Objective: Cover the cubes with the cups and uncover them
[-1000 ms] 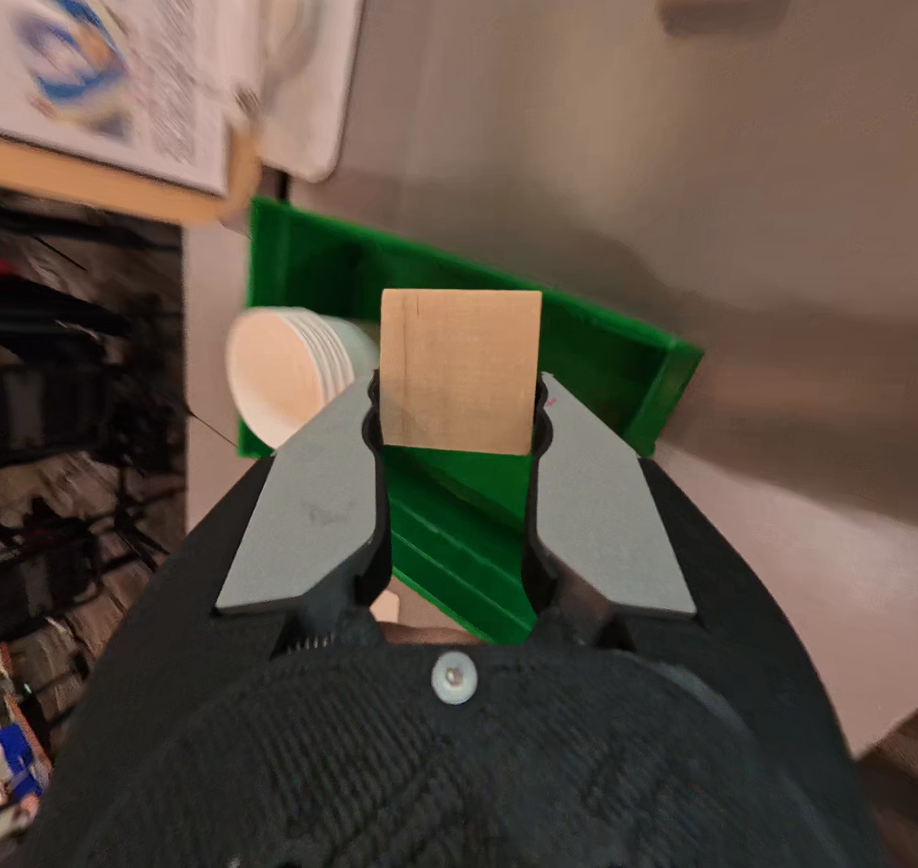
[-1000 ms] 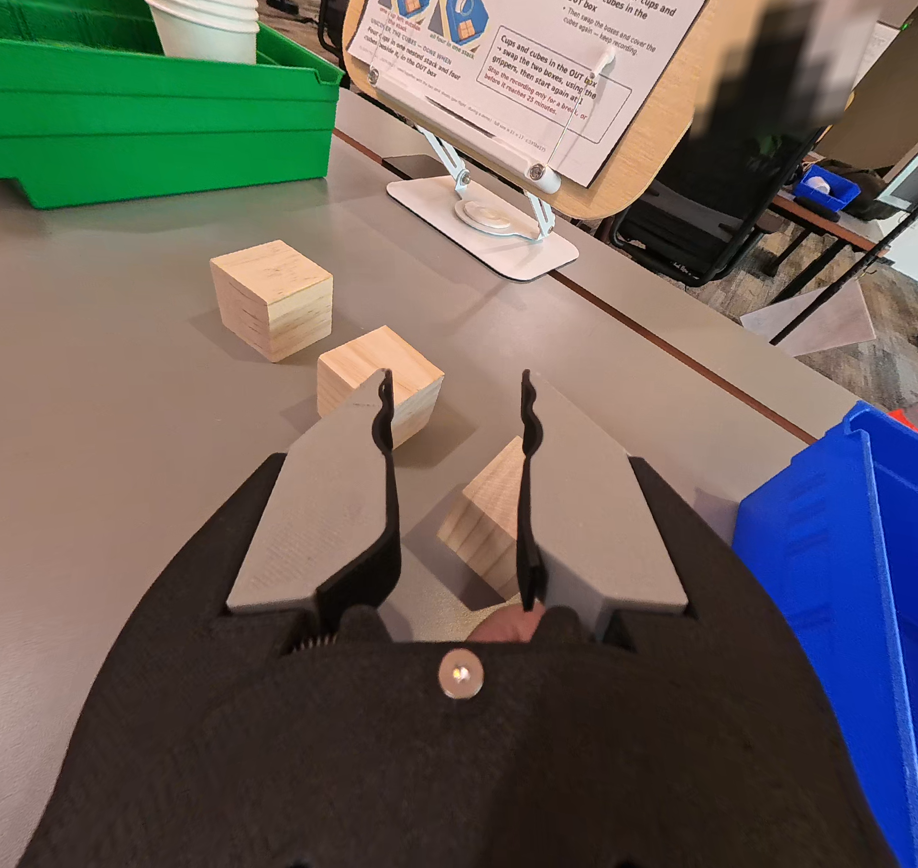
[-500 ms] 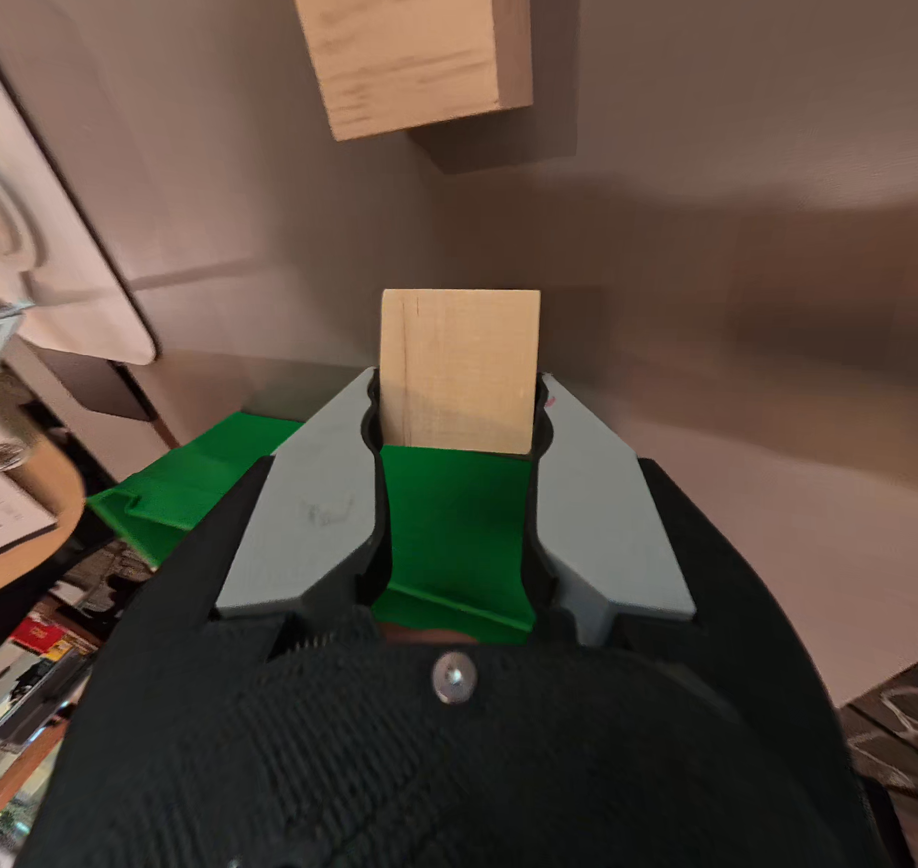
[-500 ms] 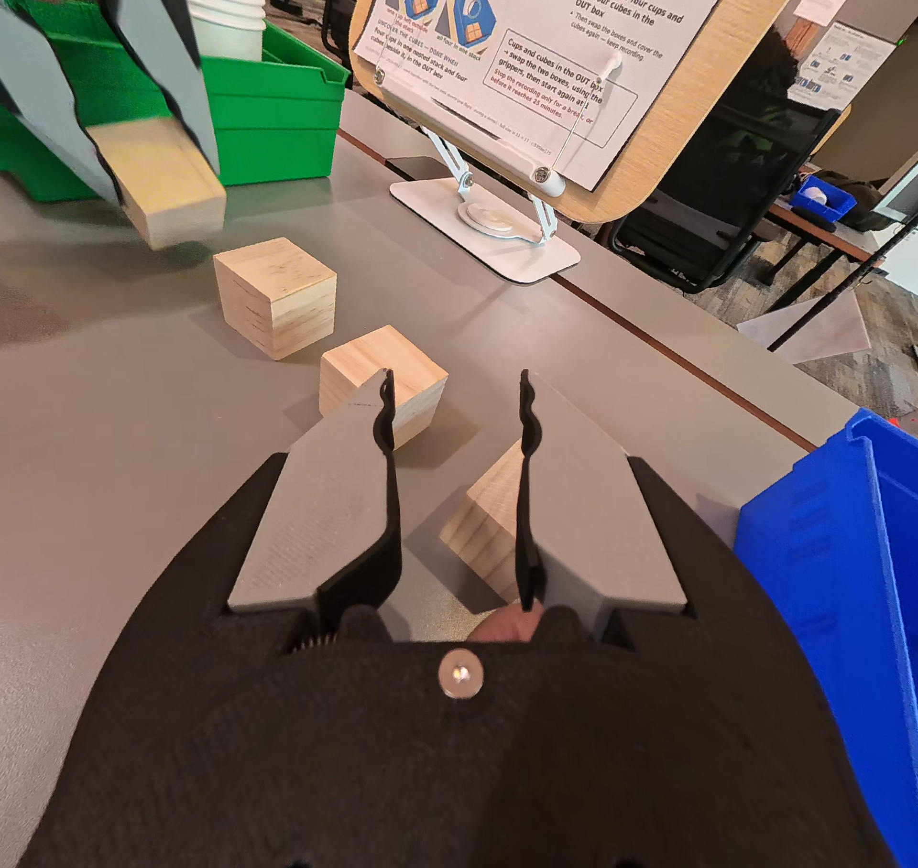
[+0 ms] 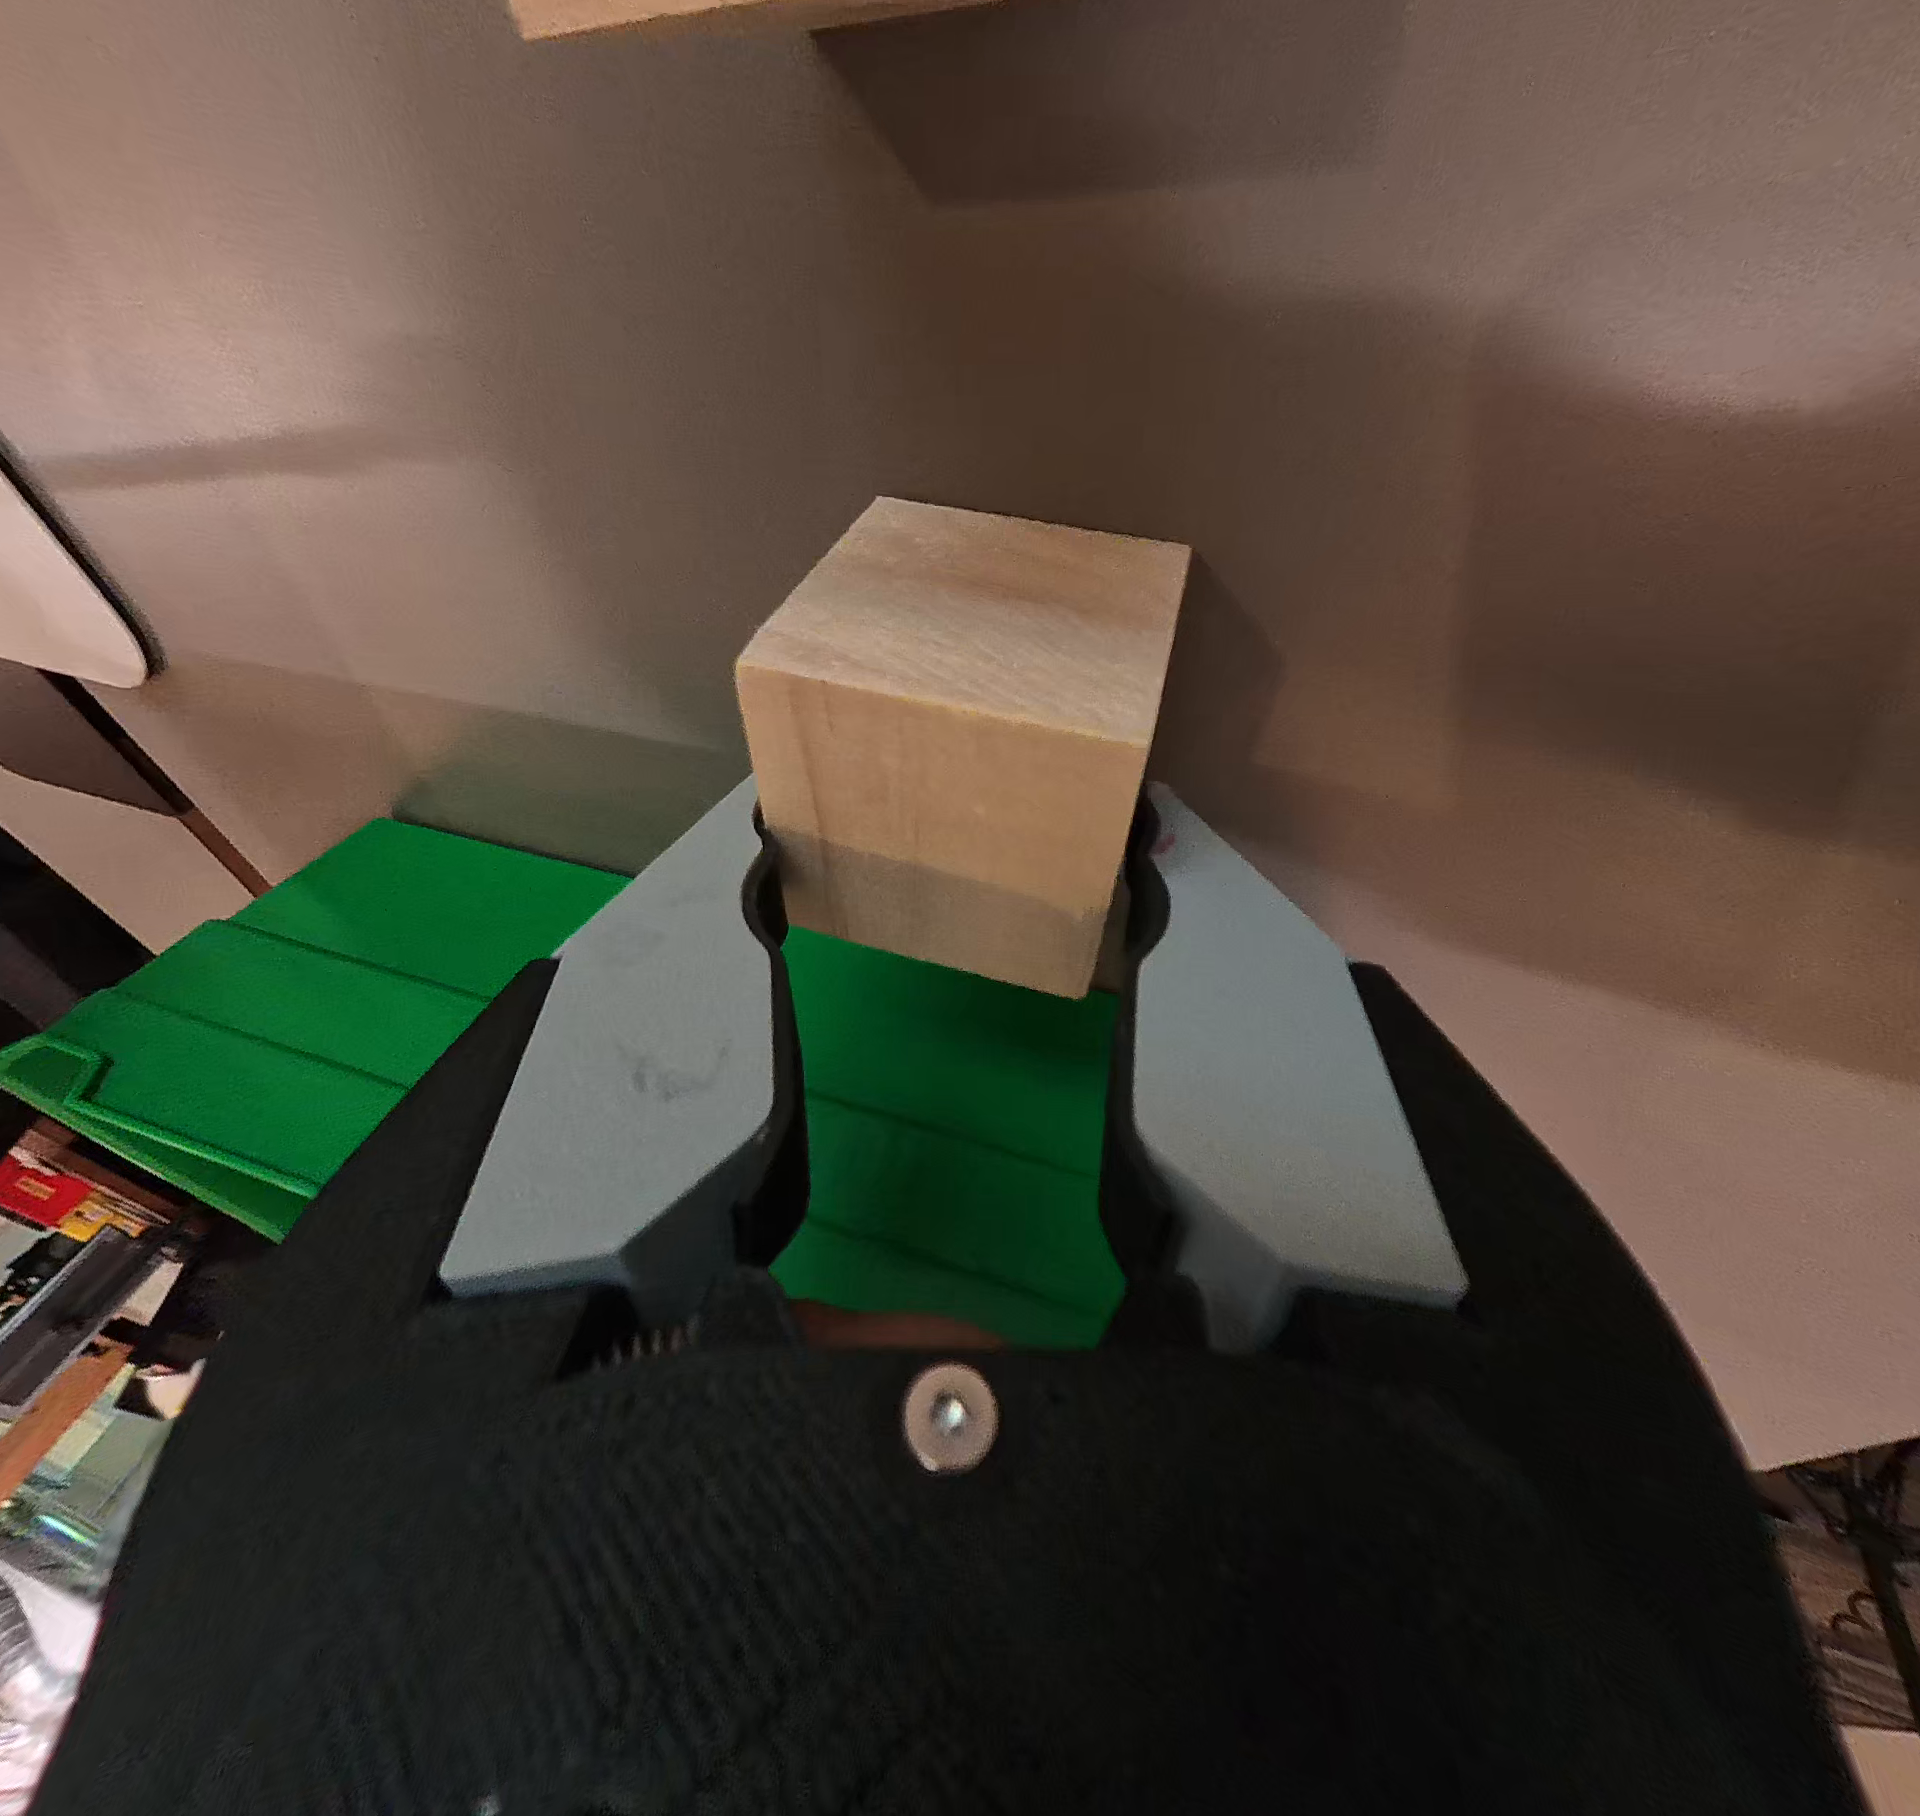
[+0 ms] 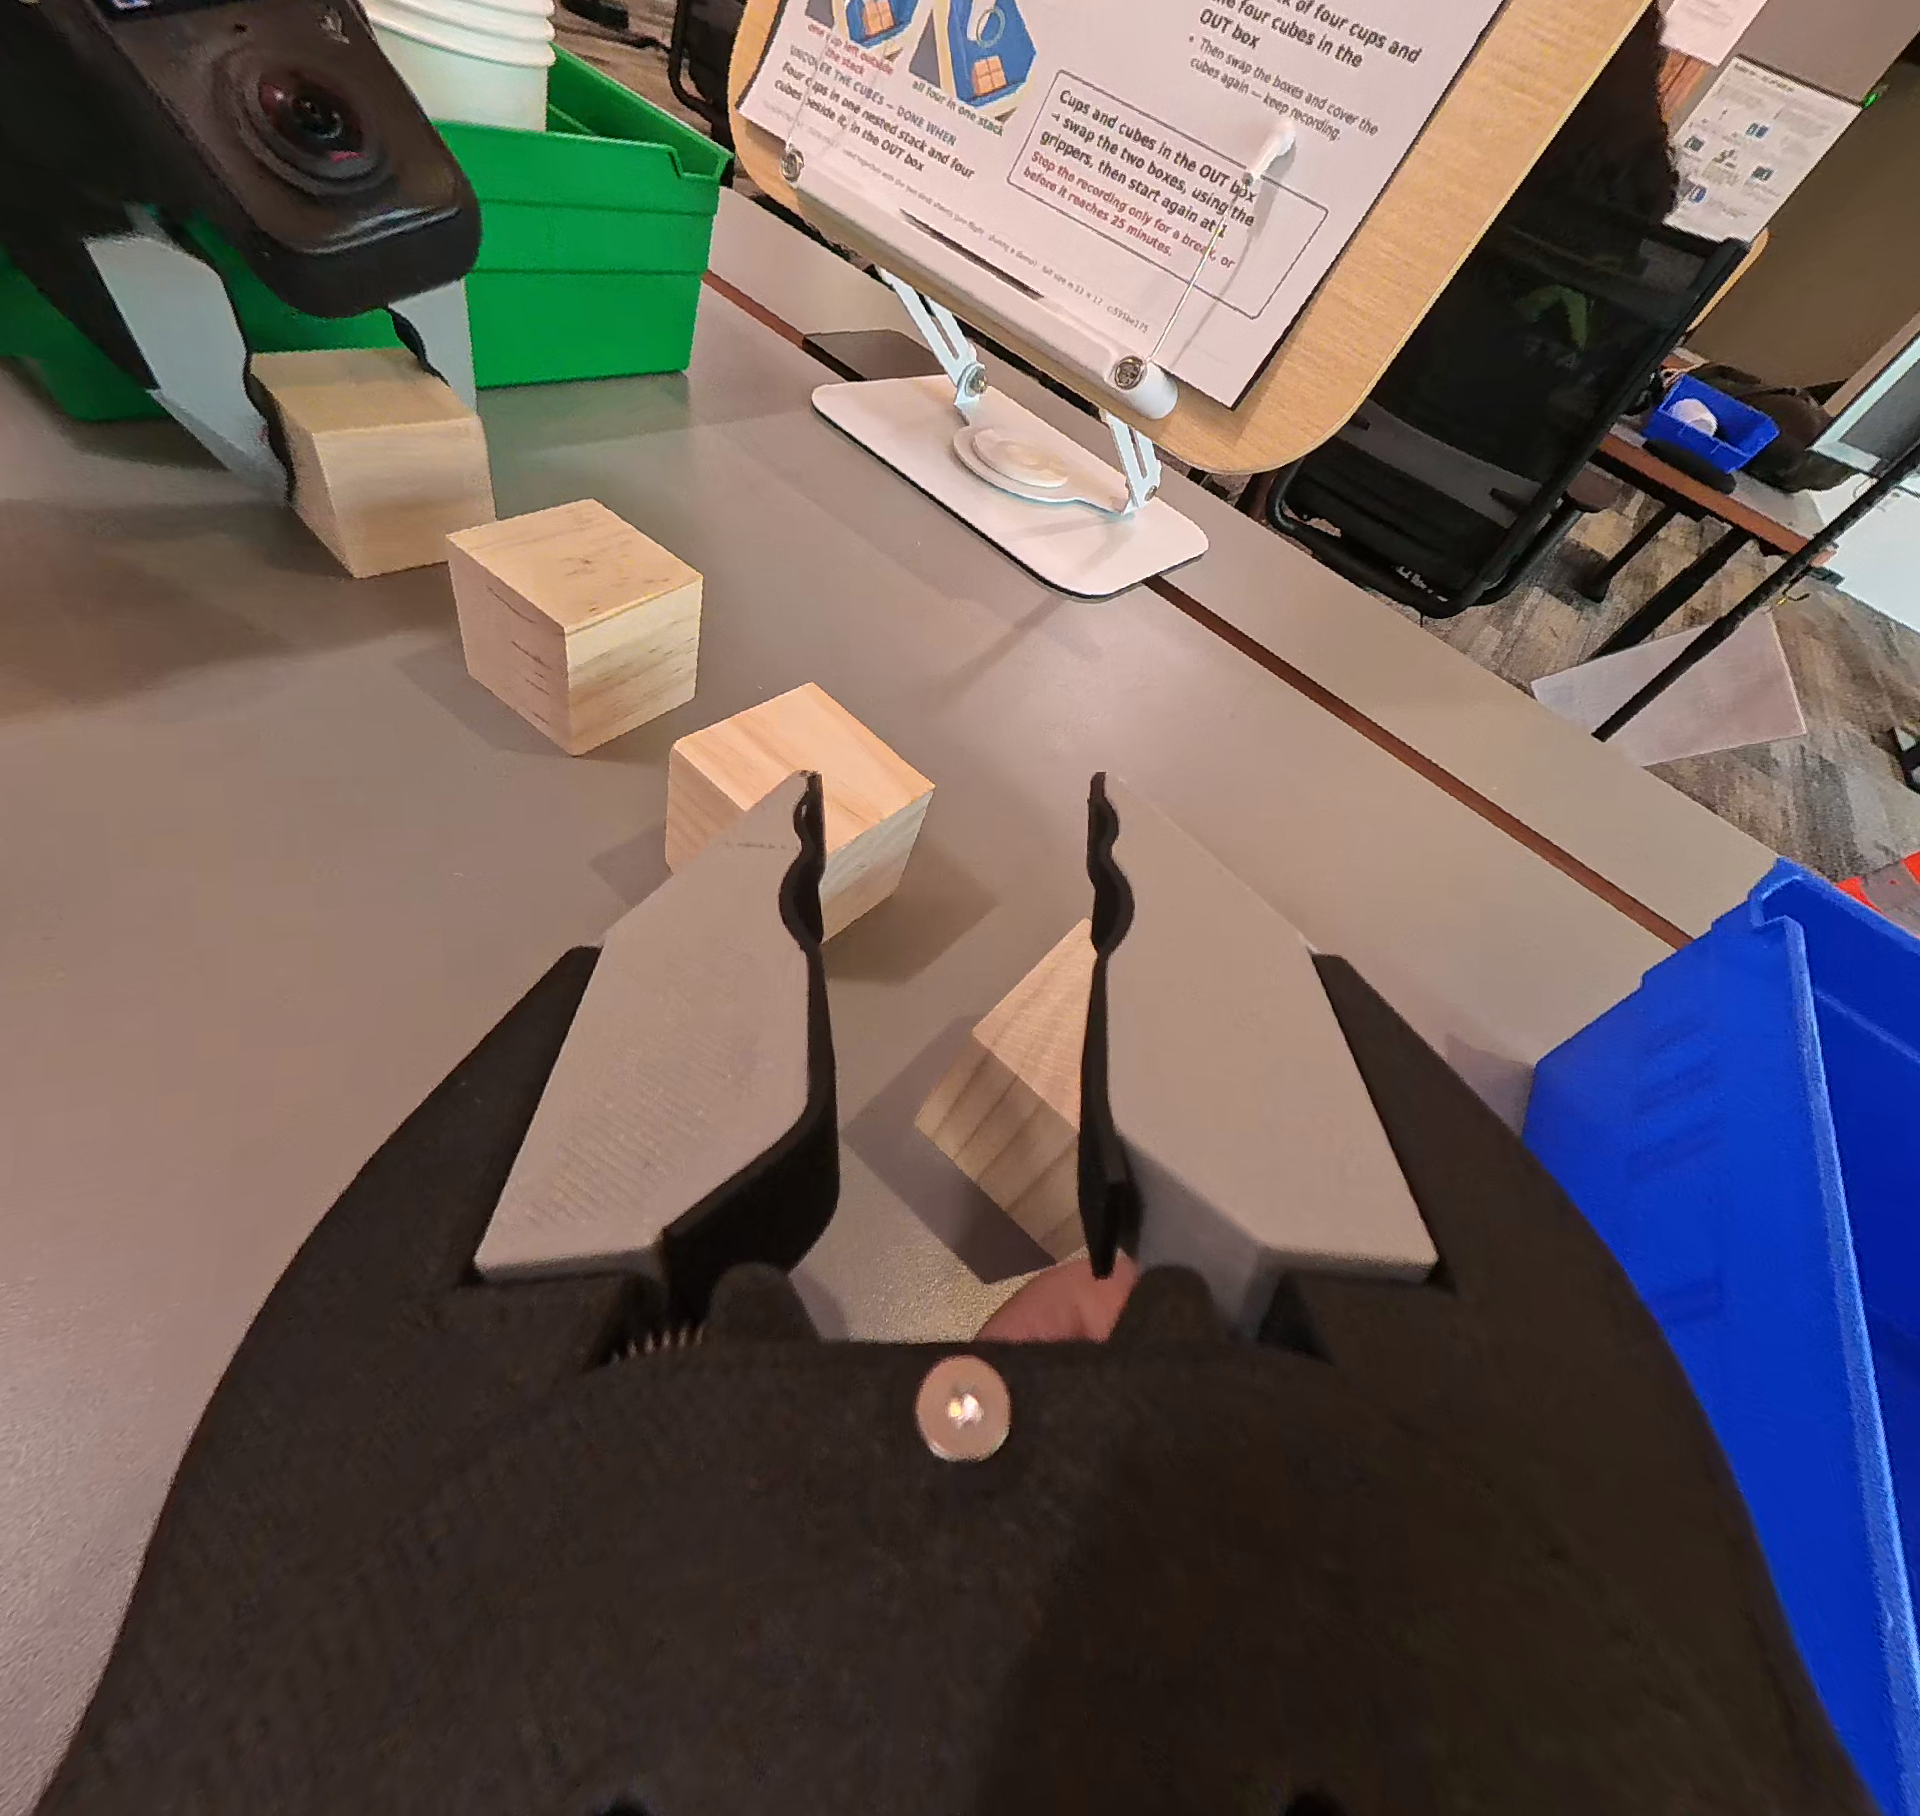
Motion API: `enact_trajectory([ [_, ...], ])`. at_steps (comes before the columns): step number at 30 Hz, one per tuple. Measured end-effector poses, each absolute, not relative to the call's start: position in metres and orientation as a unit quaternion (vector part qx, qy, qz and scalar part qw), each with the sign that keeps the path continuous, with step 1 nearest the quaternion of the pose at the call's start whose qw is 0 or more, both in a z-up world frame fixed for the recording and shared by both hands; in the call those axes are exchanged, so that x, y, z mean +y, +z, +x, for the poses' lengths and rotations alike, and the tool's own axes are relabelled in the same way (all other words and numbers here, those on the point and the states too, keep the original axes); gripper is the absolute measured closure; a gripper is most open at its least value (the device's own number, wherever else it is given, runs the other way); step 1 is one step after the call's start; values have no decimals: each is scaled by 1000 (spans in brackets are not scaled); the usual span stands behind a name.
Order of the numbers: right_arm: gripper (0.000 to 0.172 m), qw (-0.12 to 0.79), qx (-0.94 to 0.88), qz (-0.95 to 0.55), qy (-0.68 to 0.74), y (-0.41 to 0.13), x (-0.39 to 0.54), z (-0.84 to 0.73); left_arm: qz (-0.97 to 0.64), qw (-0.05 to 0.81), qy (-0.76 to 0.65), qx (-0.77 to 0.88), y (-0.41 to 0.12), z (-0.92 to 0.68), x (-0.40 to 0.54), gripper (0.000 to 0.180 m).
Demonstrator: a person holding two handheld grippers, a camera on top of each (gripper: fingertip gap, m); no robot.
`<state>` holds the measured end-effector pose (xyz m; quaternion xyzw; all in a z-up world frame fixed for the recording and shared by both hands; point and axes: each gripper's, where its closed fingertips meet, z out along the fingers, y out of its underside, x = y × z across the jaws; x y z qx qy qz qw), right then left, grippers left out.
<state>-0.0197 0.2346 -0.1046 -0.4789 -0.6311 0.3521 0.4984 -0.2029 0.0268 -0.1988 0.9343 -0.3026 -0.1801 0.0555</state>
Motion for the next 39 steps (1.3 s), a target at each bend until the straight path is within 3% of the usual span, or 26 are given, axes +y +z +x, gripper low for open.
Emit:
enact_trajectory([
  [7, 123, 499, -628, -481, 353, -104, 236, -19, 937, 44, -181, -296, -194, -202, 28, 115],
  [10, 123, 499, -625, -483, 357, -103, 238, -19, 945, 2, -185, -269, -176, -201, 35, 97],
  [13, 122, 497, -623, -487, 357, -104, 240, -19, 947, -21, -189, -258, -154, -197, 33, 94],
  [16, 122, 498, -623, -488, 354, -105, 240, -20, 943, -107, -196, -246, -127, -176, 51, 112],
  [19, 121, 501, -625, -485, 350, -105, 240, -20, 929, -197, -192, -247, -111, -132, 74, 116],
  [21, 118, 501, -627, -476, 360, -103, 237, -20, 892, -297, -196, -280, -97, -77, 92, 118],
  [24, 117, 502, -622, -466, 381, -98, 233, -19, 799, -468, -160, -342, -84, 27, 109, 139],
  [25, 115, 499, -619, -468, 386, -98, 233, -19, 780, -494, -167, -347, -86, 43, 113, 136],
  [27, 112, 494, -614, -475, 391, -100, 235, -20, 765, -526, -175, -327, -96, 53, 126, 122],
  [29, 110, 494, -611, -481, 388, -102, 238, -22, 758, -564, -191, -266, -97, 35, 145, 119],
  [34, 109, 508, -605, -490, 369, -106, 245, -24, 738, -638, -182, -123, -93, -17, 174, 135],
  [39, 110, 507, -607, -494, 361, -111, 245, -27, 757, -614, -194, -110, -123, -19, 170, 139],
])
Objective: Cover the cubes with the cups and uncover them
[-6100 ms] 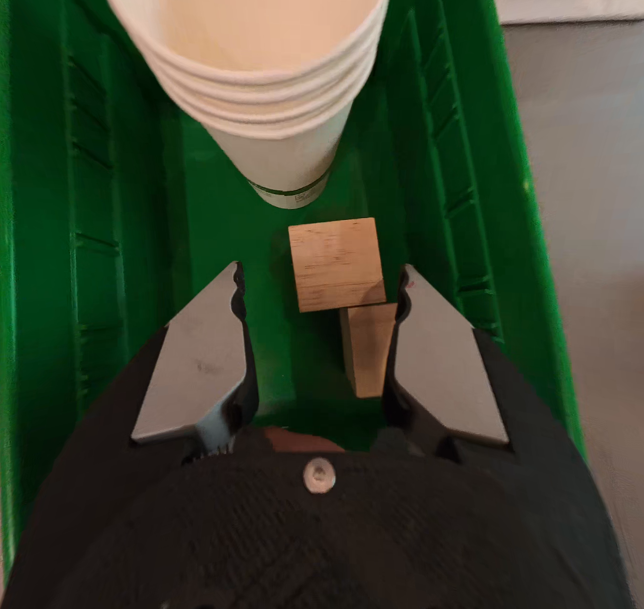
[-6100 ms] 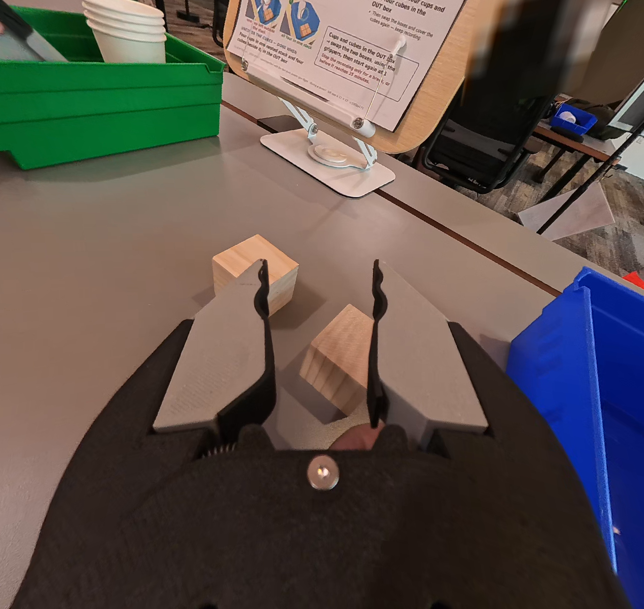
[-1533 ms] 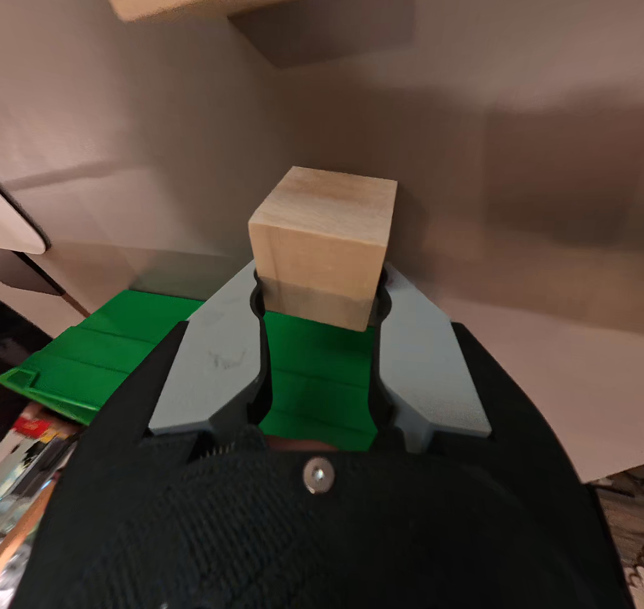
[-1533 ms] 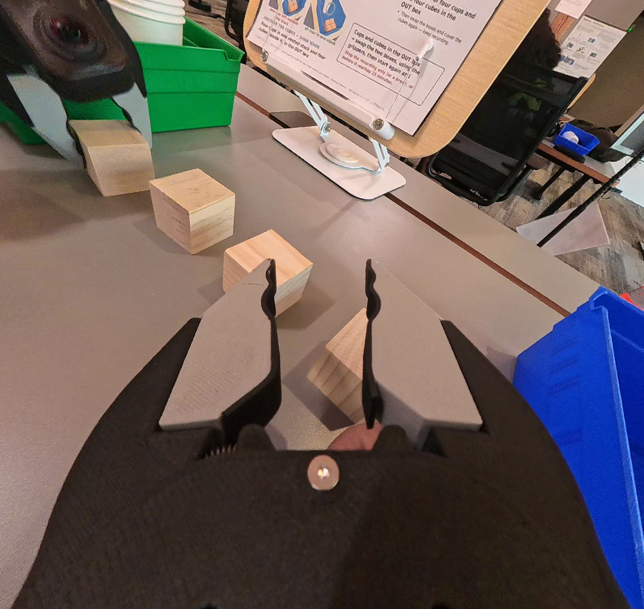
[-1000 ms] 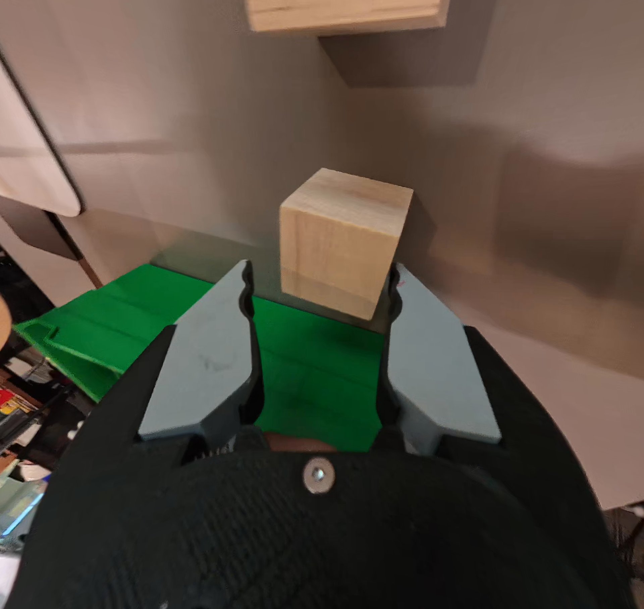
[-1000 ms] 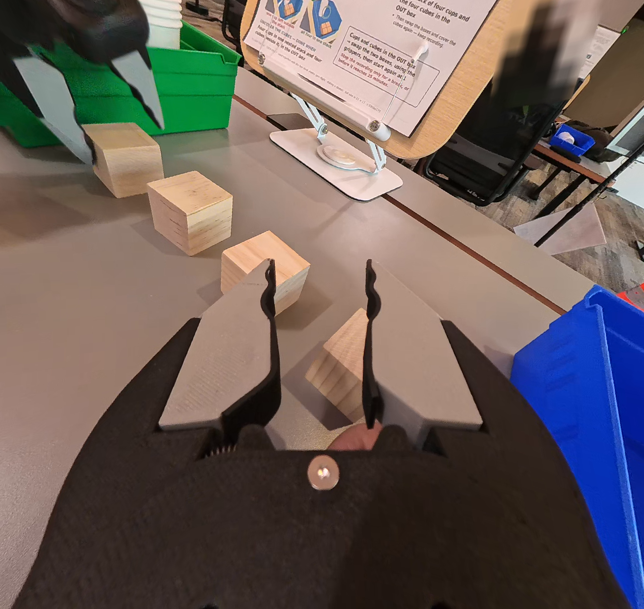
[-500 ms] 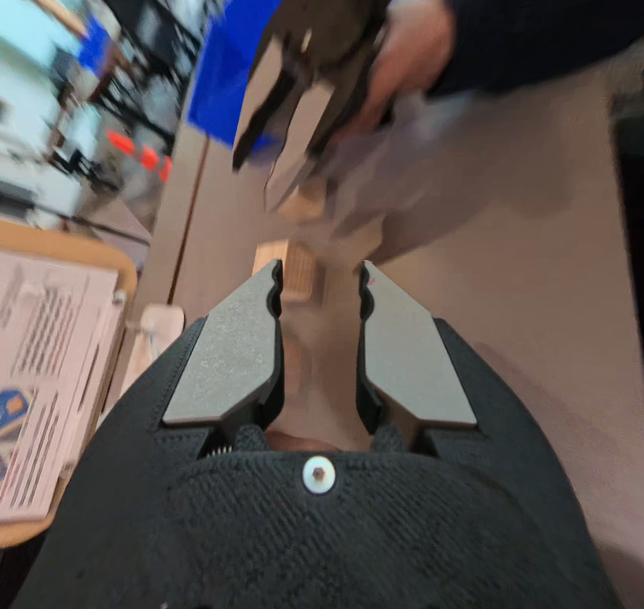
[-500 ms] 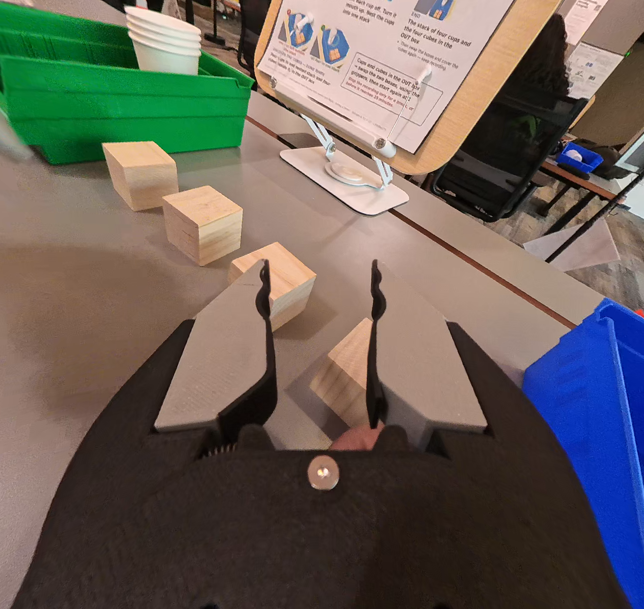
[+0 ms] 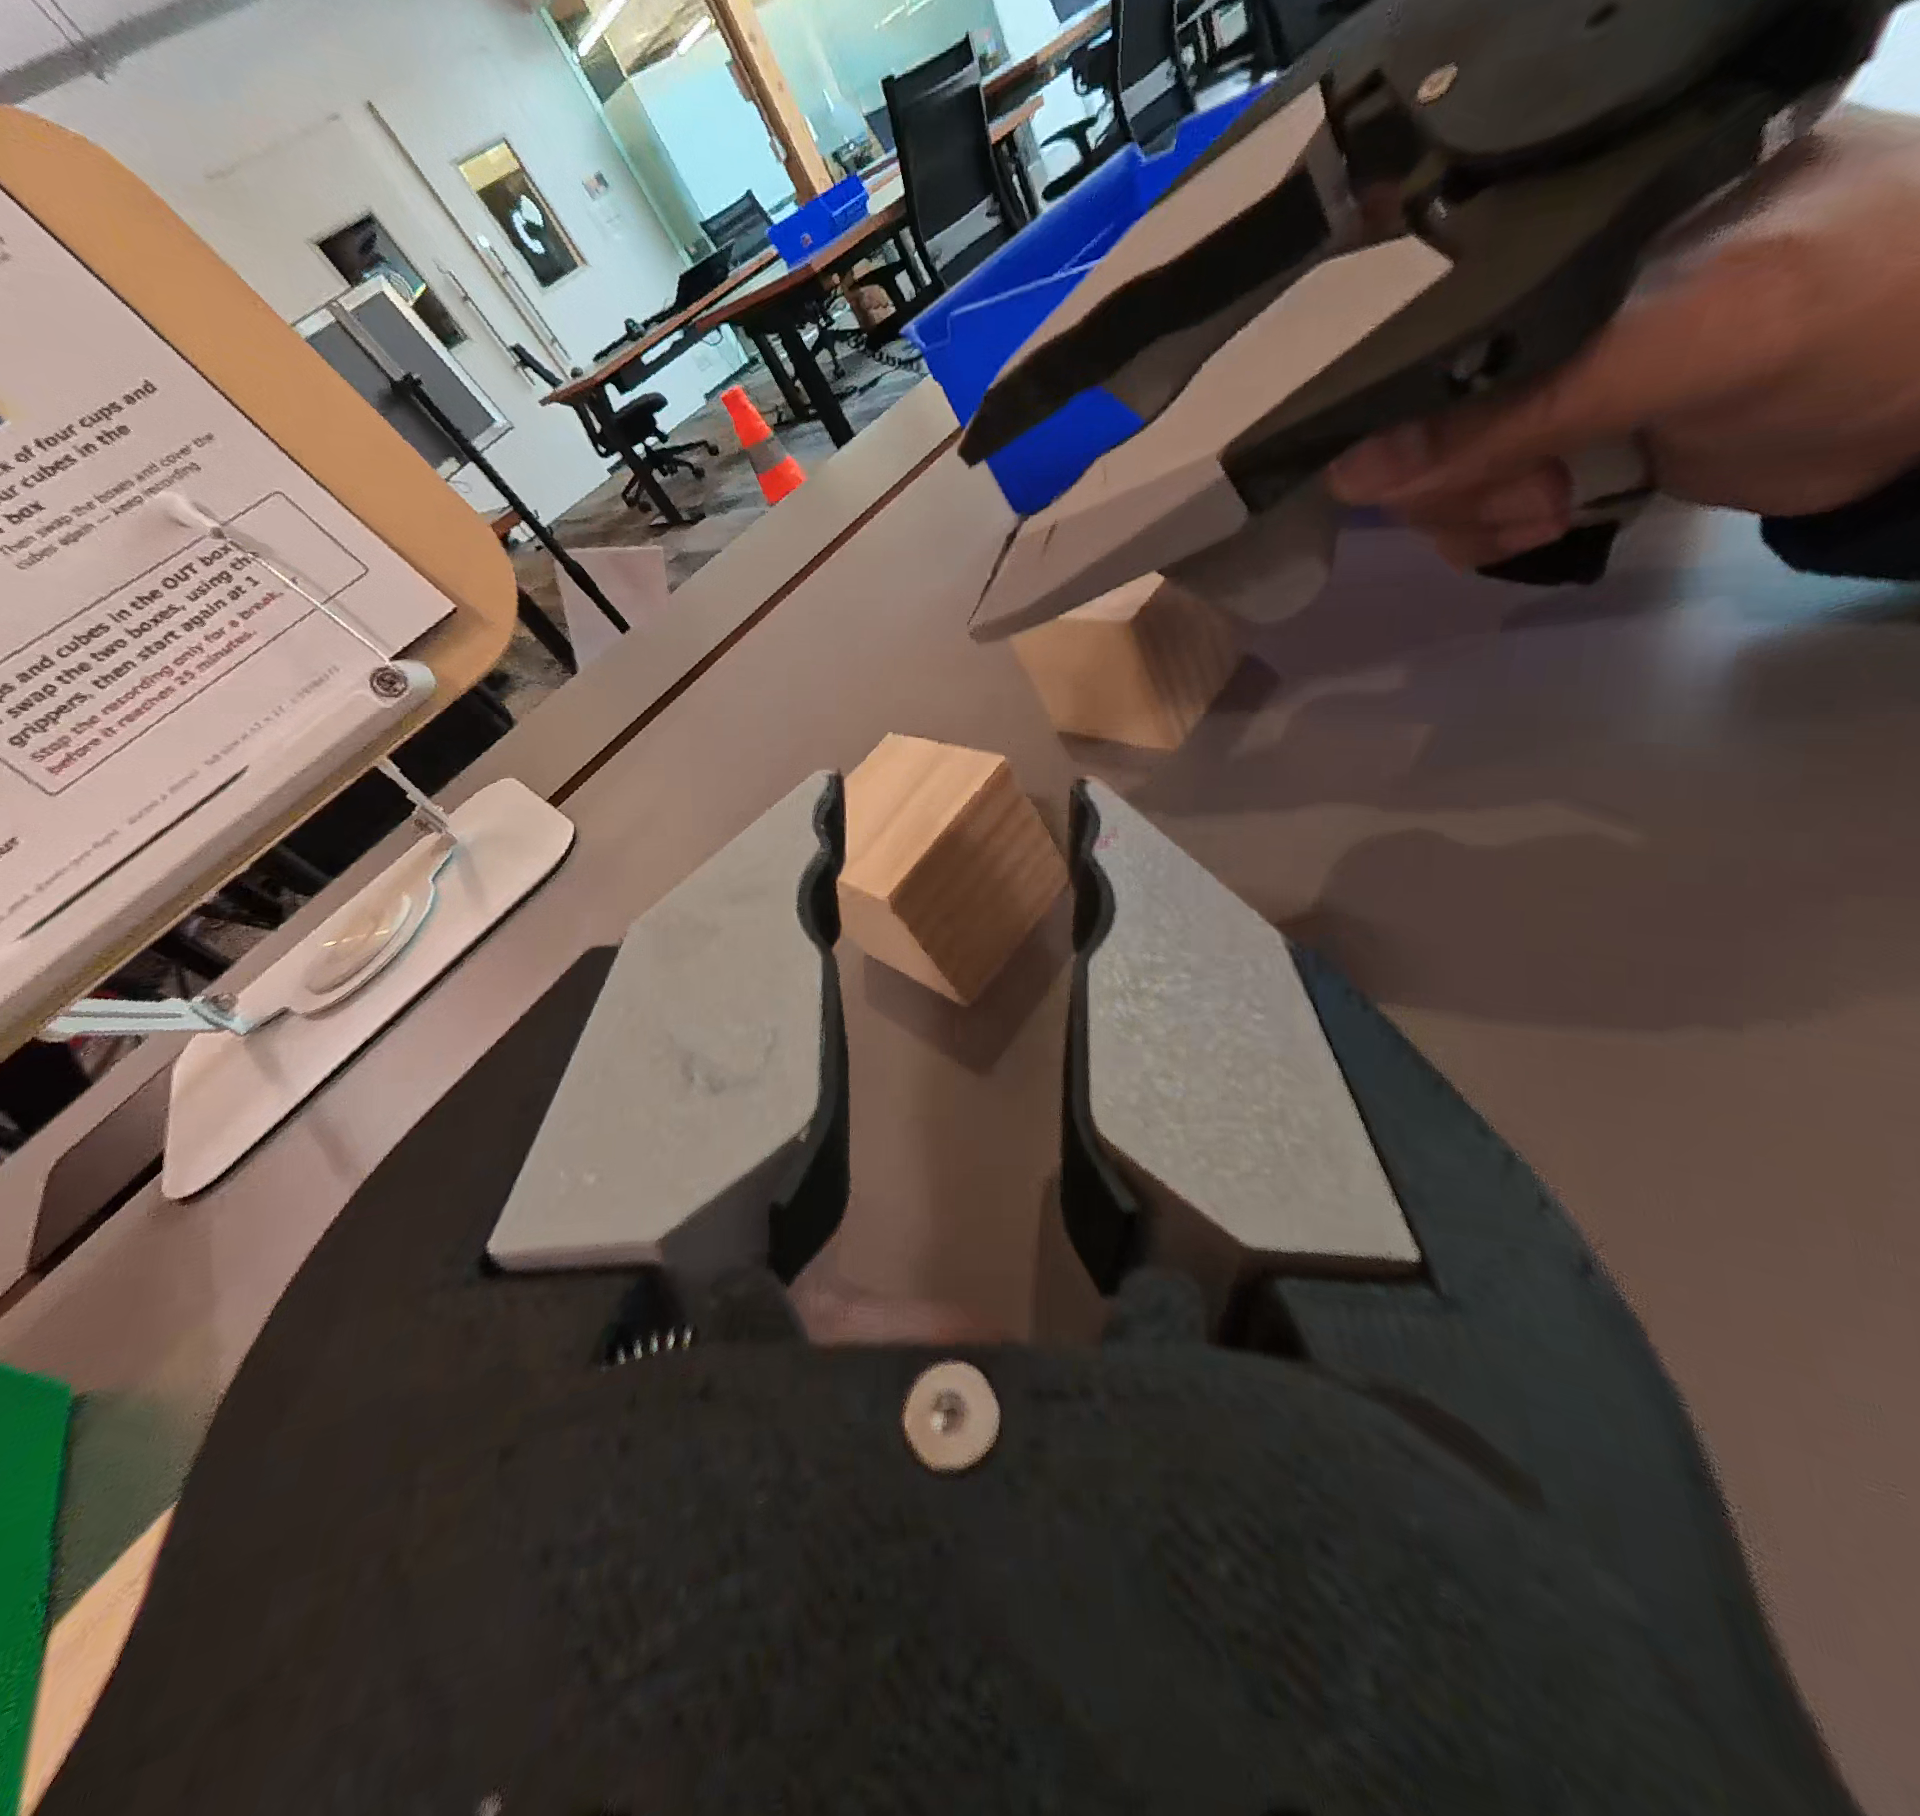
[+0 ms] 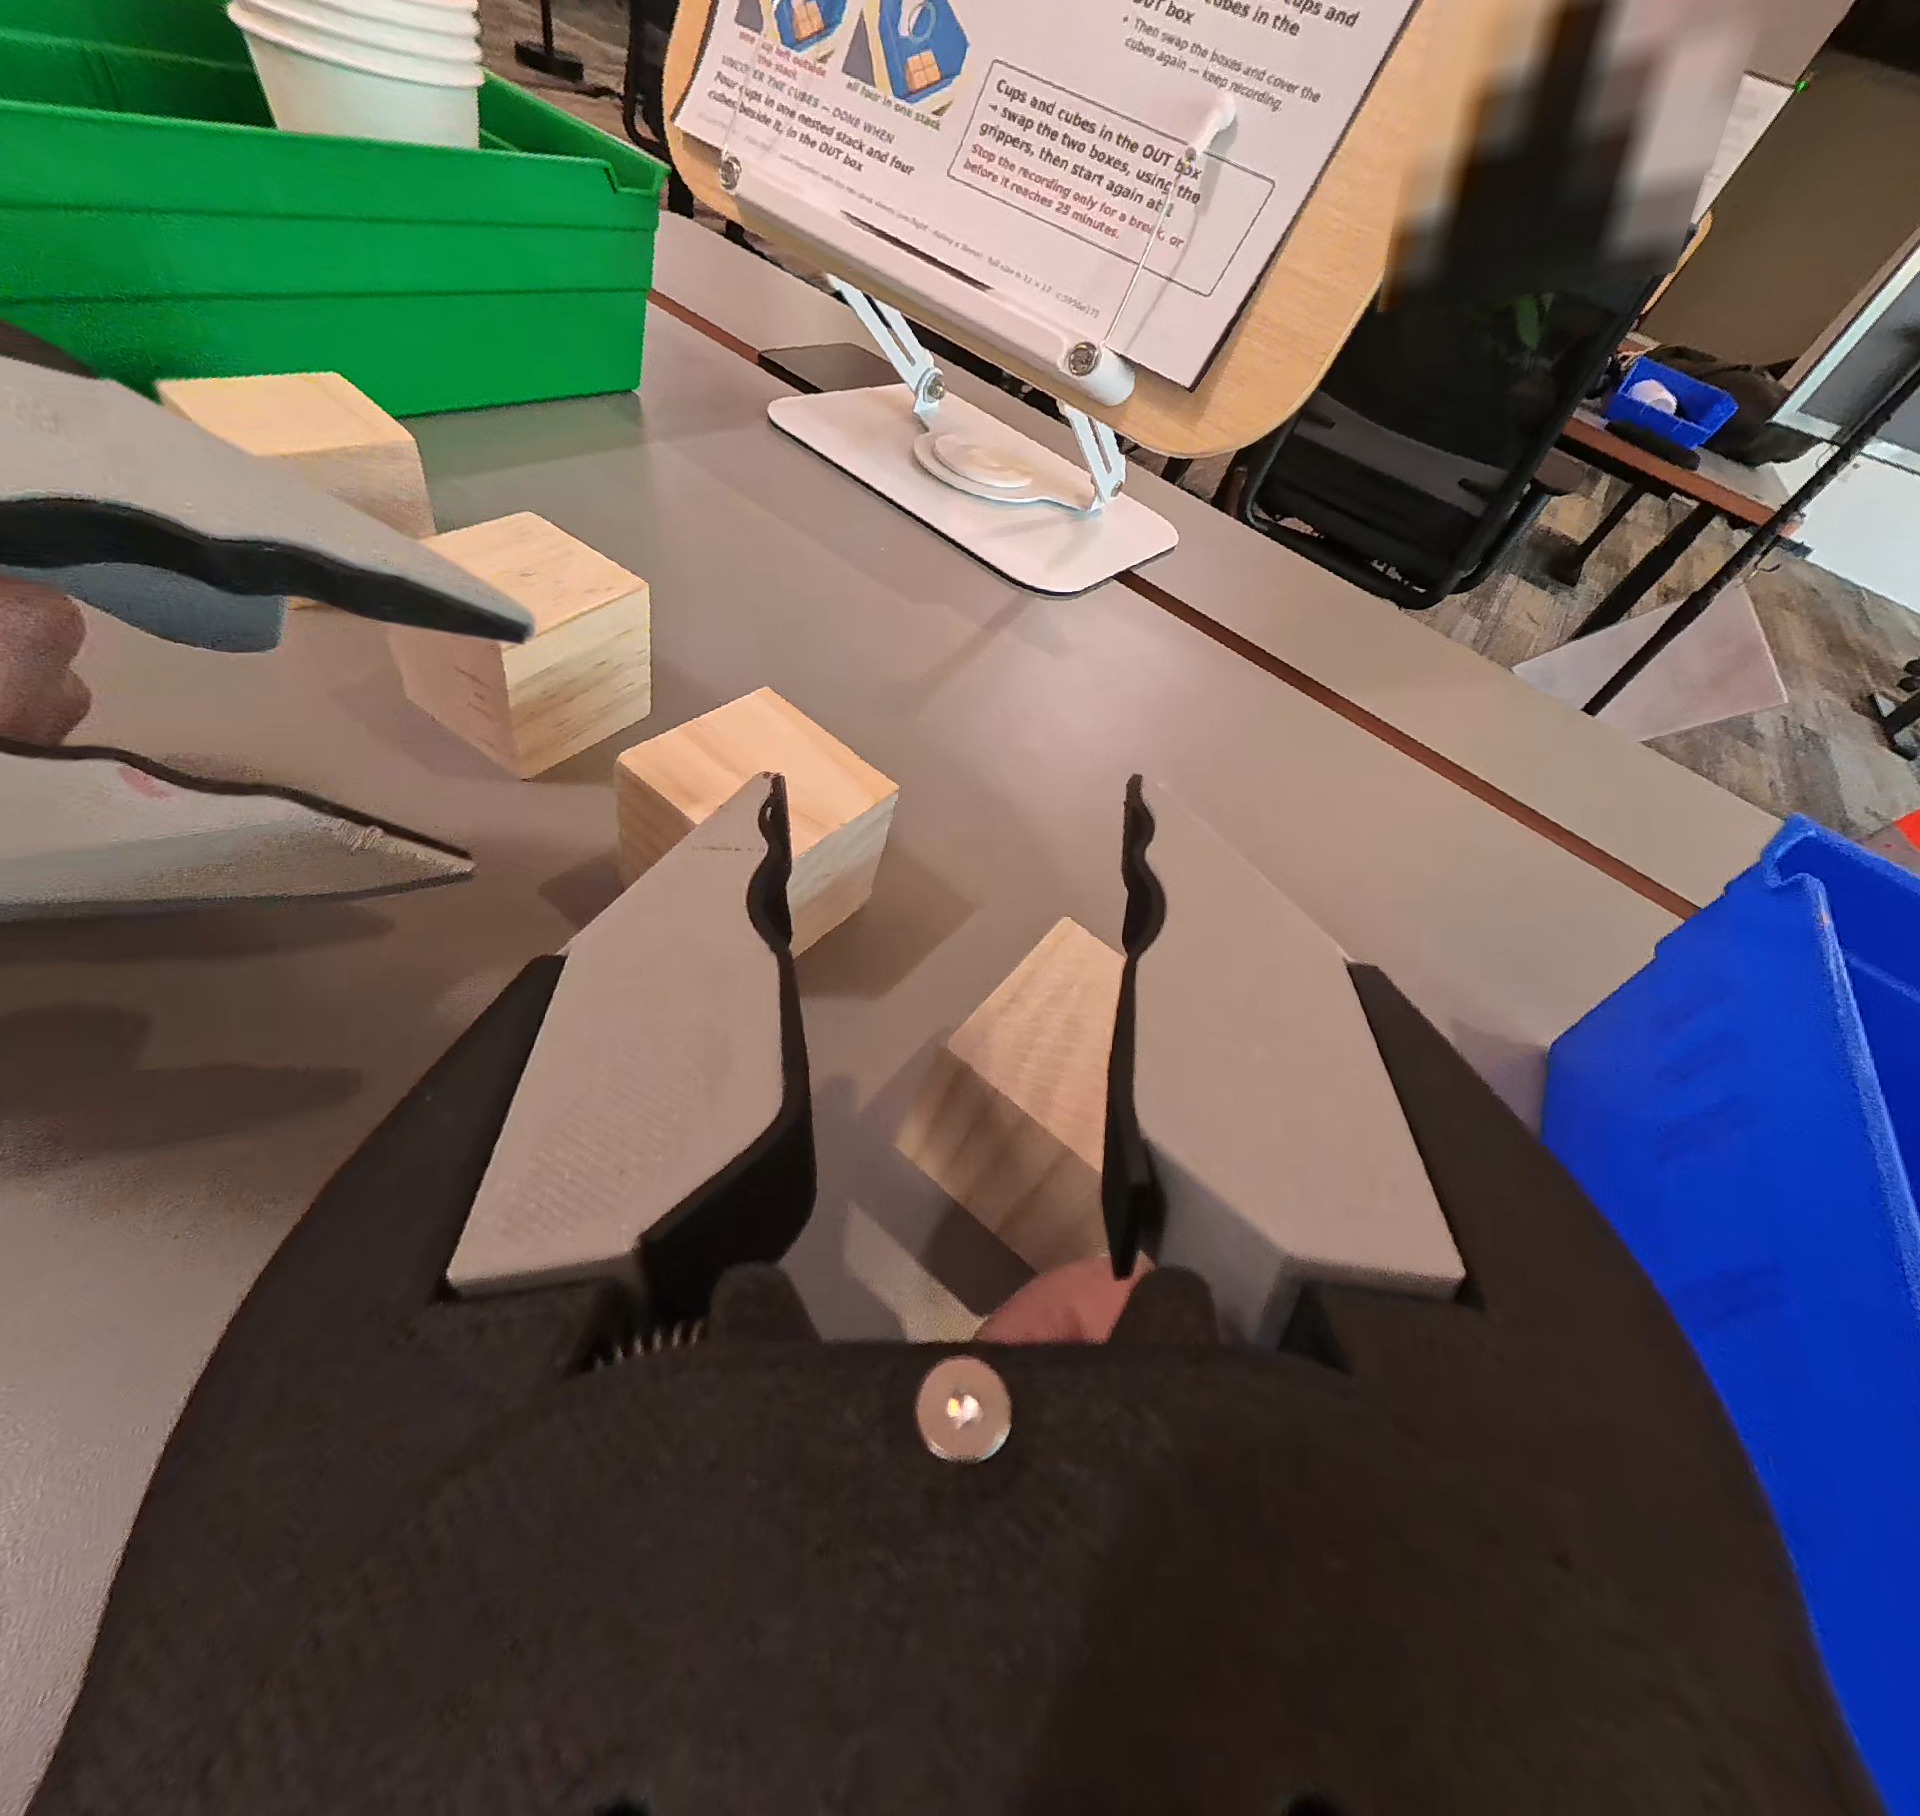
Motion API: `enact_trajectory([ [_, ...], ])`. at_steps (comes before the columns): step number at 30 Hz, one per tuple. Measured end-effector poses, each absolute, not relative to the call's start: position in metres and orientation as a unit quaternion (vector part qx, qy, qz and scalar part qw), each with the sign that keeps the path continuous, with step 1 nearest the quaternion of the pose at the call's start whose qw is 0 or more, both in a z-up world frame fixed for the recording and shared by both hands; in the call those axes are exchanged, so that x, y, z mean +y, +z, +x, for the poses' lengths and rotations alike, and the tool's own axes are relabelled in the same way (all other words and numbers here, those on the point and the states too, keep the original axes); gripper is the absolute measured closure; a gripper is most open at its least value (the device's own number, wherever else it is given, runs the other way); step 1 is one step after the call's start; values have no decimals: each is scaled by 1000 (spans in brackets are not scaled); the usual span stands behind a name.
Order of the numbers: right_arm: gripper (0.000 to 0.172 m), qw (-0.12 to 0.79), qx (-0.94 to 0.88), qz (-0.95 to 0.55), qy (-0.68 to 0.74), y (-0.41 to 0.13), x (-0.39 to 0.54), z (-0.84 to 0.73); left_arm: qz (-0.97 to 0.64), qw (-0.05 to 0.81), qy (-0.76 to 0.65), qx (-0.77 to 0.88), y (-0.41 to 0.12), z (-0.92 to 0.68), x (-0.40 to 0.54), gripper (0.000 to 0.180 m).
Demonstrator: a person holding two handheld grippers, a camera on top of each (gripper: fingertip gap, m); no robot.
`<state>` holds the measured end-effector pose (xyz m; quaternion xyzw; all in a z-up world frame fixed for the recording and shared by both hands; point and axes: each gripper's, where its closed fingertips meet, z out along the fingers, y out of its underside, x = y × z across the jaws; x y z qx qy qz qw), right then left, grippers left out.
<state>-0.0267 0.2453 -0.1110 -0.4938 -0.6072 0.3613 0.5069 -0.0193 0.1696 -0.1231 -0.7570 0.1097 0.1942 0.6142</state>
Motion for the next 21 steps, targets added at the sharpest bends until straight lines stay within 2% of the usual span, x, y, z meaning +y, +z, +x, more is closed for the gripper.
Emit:
enact_trajectory([
  [5, 110, 506, -612, -492, 355, -115, 243, -28, -750, 622, 213, 79, -113, -35, 163, 140],
  [8, 111, 504, -611, -492, 362, -115, 240, -28, -727, 636, 252, 63, -103, -52, 154, 170],
  [10, 111, 500, -615, -489, 364, -117, 236, -29, -717, 641, 267, 60, -98, -58, 150, 180],
  [21, 114, 509, -633, -473, 341, -123, 229, -31, -702, 649, 293, 29, -89, -78, 140, 179],
])
